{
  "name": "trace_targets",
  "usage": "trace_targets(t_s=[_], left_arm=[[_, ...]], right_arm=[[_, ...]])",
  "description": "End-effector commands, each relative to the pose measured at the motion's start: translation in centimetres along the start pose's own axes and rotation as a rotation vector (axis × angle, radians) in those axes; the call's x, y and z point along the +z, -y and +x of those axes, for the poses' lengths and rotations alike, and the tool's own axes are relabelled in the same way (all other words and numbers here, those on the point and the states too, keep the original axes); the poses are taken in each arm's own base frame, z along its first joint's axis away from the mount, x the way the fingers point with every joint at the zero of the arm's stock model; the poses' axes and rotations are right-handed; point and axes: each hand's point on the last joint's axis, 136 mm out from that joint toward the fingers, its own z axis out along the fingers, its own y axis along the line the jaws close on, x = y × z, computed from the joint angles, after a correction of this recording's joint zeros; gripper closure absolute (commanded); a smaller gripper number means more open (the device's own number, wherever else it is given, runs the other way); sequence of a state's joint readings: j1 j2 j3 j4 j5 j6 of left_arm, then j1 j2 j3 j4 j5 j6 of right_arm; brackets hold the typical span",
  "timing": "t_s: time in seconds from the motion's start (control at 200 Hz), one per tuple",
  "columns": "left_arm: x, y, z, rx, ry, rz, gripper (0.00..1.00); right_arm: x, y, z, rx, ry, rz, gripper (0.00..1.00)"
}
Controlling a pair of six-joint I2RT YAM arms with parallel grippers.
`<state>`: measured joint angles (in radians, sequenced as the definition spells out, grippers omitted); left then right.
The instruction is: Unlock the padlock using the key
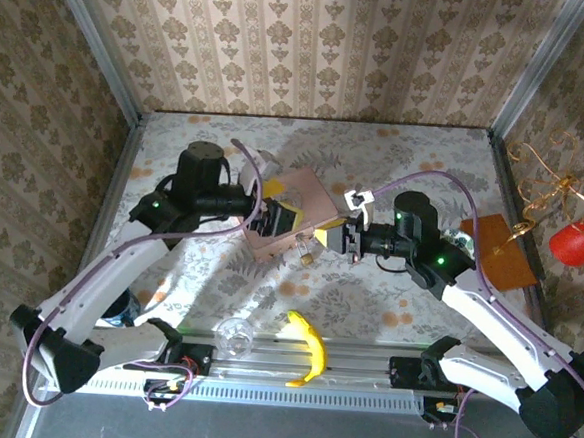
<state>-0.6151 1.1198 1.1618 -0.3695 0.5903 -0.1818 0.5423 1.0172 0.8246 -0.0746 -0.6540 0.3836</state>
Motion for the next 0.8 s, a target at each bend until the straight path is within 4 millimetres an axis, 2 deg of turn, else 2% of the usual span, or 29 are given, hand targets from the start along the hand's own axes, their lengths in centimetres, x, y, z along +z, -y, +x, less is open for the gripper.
trace_targets(t_s=[0.0, 0.11, 0.205, 0.3, 0.395, 0.575, 0.69, 0.79], left_arm=[[-1.2, -4.6, -1.4, -0.127, 0.144, -0.27, 0.0], [-0.3, -6.7, 0.4, -0.246, 0.197, -0.352, 0.0], [1.0, -8.1, 2.8, -0.327, 0.209, -0.436, 0.0], [2.4, -8.5, 4.8, -0.311, 0.214, -0.524, 0.0], [3.7, -9.0, 7.1, -0.311, 0.197, -0.593, 0.0], [6.6, -8.7, 10.4, -0.343, 0.144, -0.576, 0.0], [8.0, -8.5, 12.6, -0.381, 0.089, -0.583, 0.16], [8.8, -8.8, 14.7, -0.413, 0.061, -0.61, 0.21]], right_arm=[[-0.8, 2.6, 1.1, 0.12, -0.054, 0.126, 1.0], [-1.5, 3.8, 1.7, 0.206, -0.062, 0.148, 1.0], [-2.0, 4.3, 2.2, 0.259, -0.065, 0.117, 1.0], [-2.9, 6.2, 2.6, 0.365, -0.054, 0.137, 1.0], [-3.4, 7.0, 3.3, 0.441, -0.052, 0.098, 1.0], [-3.5, 8.4, 5.4, 0.526, -0.086, 0.084, 1.0], [-3.8, 9.3, 6.4, 0.546, -0.09, 0.097, 1.0], [-4.0, 9.9, 6.9, 0.556, -0.081, 0.104, 1.0]])
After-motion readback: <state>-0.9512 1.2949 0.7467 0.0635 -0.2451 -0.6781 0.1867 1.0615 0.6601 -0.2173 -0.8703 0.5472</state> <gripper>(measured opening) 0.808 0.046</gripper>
